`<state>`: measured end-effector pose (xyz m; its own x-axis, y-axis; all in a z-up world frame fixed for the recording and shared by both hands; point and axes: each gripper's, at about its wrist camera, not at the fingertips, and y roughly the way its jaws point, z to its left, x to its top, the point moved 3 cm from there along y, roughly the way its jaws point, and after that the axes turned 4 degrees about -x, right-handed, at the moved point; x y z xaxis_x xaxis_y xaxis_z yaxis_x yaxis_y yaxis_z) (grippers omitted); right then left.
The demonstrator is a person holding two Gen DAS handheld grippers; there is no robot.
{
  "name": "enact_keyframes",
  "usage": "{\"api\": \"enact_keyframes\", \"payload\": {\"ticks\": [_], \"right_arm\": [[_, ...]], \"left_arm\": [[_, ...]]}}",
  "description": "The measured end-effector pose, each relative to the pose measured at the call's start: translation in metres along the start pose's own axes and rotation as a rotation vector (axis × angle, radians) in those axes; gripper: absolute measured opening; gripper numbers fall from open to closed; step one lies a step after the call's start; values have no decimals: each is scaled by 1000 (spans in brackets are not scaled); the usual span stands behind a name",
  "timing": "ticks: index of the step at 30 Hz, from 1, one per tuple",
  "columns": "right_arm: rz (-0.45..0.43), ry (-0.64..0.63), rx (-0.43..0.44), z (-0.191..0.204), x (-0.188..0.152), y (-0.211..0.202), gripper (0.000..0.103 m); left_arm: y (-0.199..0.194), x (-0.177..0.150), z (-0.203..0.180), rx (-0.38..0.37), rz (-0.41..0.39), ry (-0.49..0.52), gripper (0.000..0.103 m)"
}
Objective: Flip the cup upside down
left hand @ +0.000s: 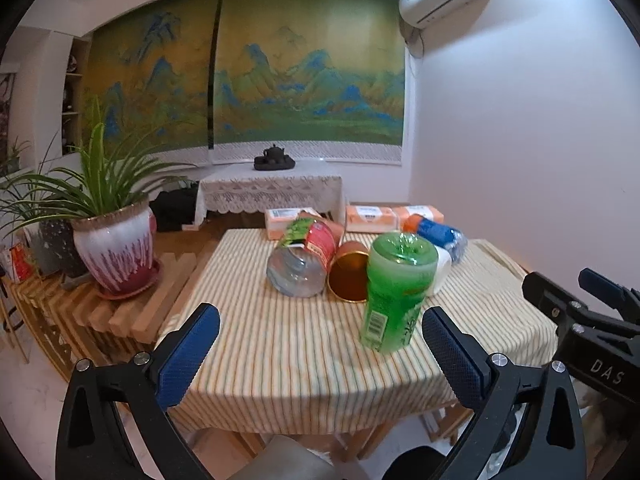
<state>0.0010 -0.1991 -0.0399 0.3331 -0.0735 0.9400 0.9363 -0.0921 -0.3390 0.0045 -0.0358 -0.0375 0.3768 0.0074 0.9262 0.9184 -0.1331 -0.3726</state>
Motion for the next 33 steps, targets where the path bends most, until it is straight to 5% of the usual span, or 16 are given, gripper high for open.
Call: {"api": "enact_keyframes", "payload": {"ticks": [33], "right_arm": [[-58, 5, 5, 9, 8, -6, 100]], "left_arm": [[-18, 11, 7, 4, -28, -6, 103]]}}
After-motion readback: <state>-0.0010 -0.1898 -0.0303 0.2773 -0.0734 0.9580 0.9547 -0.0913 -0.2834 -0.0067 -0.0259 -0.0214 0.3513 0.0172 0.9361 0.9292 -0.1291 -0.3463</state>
